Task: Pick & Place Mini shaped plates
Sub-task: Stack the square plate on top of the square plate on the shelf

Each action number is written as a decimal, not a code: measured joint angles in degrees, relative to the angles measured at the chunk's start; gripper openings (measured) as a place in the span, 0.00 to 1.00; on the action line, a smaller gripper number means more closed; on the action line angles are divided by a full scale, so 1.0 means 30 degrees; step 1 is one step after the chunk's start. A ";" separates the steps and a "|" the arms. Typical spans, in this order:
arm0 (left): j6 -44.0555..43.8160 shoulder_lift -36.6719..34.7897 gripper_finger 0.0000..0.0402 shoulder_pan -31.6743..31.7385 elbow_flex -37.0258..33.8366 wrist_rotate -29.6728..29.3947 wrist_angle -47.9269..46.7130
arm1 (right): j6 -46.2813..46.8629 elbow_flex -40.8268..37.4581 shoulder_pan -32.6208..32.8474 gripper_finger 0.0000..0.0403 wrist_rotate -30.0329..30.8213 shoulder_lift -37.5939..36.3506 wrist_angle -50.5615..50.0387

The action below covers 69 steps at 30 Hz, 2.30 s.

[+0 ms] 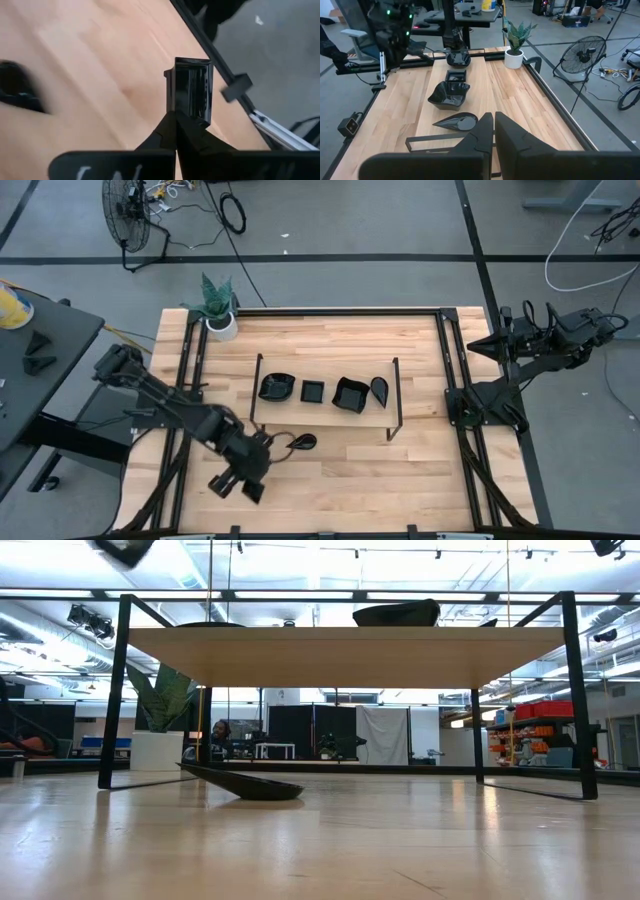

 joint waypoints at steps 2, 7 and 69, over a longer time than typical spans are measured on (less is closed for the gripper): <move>0.0856 0.0000 0.00 0.0802 0.1108 -0.0219 -0.0953 | 0.0000 0.0000 0.0005 0.06 0.0002 0.0000 0.0000; 0.2440 0.0000 0.00 0.3016 0.3509 -0.0459 -0.2789 | 0.0004 0.0000 0.0004 0.06 0.0004 0.0000 0.0000; 0.7400 0.6346 0.00 1.6035 1.3397 0.4177 -0.8035 | 0.0007 0.0007 0.0007 0.06 0.0007 0.0007 0.0000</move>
